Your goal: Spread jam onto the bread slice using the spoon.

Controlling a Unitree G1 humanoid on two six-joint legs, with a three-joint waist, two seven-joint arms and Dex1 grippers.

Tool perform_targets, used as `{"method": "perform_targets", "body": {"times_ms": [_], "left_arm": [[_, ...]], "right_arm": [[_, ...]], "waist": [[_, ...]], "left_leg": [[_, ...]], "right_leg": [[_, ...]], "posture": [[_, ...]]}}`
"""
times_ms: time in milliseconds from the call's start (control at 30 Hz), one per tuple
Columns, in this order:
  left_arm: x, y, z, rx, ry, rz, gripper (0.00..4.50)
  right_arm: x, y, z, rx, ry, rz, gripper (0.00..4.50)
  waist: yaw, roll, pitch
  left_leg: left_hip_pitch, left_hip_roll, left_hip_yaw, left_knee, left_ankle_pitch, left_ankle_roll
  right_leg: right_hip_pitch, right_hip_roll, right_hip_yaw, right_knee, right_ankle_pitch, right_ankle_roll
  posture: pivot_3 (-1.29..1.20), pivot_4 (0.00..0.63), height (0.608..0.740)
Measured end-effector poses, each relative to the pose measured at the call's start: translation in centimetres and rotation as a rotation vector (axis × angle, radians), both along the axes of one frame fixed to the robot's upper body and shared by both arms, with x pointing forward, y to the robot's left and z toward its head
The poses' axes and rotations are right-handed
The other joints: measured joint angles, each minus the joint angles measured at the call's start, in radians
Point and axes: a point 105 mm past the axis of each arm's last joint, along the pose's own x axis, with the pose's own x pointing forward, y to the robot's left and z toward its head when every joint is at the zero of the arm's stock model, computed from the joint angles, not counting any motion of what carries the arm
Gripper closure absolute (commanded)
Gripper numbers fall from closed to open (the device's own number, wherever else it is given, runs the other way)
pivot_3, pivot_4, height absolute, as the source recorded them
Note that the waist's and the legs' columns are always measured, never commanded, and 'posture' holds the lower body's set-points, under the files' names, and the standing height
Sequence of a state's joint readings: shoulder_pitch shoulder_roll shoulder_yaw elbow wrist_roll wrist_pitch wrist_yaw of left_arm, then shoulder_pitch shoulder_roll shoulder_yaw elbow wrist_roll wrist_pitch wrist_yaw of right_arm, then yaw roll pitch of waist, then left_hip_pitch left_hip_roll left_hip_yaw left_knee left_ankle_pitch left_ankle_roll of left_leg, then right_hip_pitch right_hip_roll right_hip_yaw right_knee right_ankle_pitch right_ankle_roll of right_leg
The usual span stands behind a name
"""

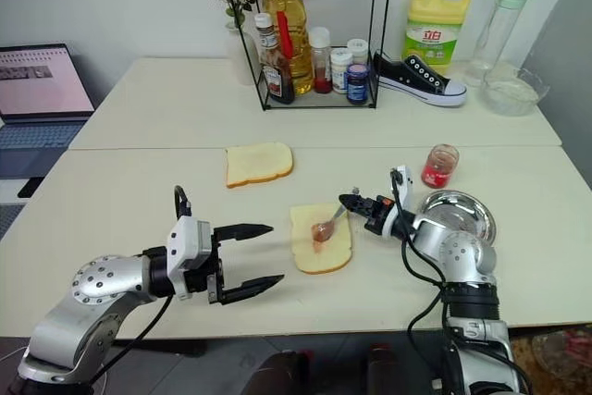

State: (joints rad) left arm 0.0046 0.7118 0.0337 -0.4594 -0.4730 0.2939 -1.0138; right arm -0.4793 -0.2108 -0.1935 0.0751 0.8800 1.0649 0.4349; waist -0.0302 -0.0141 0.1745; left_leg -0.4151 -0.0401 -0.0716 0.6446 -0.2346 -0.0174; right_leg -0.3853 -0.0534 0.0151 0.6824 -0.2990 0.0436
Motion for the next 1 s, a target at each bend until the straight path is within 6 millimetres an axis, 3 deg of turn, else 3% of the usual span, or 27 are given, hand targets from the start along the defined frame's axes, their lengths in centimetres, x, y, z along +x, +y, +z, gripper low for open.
{"method": "perform_targets", "body": {"times_ms": [267, 500, 700, 1000], "left_arm": [[0.1, -0.1, 0.1, 0.001, -0.005, -0.007, 0.07], [0.2, -0.1, 0.0, 0.001, -0.001, -0.007, 0.07], [0.3, 0.1, -0.3, 0.002, 0.014, 0.001, 0.07], [0.2, 0.2, -0.3, 0.004, 0.015, 0.003, 0.07]], "right_arm": [[-1.4, -0.1, 0.2, 0.050, 0.065, 0.043, 4.44], [0.2, 1.2, 2.9, 0.116, 0.022, 0.014, 4.44], [2.0, 1.2, 0.6, 0.068, 0.100, -0.084, 4.44], [1.0, -0.9, 0.0, 0.014, 0.108, -0.085, 4.44]], "waist": [[0.000, 0.000, 0.000], [-0.001, 0.000, 0.000], [0.001, 0.000, 0.000], [0.001, 0.000, 0.000]], "left_leg": [[0.000, 0.000, 0.000, 0.000, 0.000, 0.000], [0.000, 0.000, 0.000, 0.000, 0.000, 0.000], [0.000, -0.001, 0.000, 0.000, 0.000, 0.000], [0.000, -0.001, 0.000, 0.000, 0.000, 0.000]], "right_leg": [[0.000, 0.000, 0.000, 0.000, 0.000, 0.000], [0.000, 0.000, 0.000, 0.000, 0.000, 0.000], [0.000, 0.000, 0.000, 0.000, 0.000, 0.000], [0.000, 0.000, 0.000, 0.000, 0.000, 0.000]], "posture": [[0.00, 0.150, 0.740], [0.00, 0.150, 0.740], [0.00, 0.150, 0.740], [0.00, 0.150, 0.740]]}}
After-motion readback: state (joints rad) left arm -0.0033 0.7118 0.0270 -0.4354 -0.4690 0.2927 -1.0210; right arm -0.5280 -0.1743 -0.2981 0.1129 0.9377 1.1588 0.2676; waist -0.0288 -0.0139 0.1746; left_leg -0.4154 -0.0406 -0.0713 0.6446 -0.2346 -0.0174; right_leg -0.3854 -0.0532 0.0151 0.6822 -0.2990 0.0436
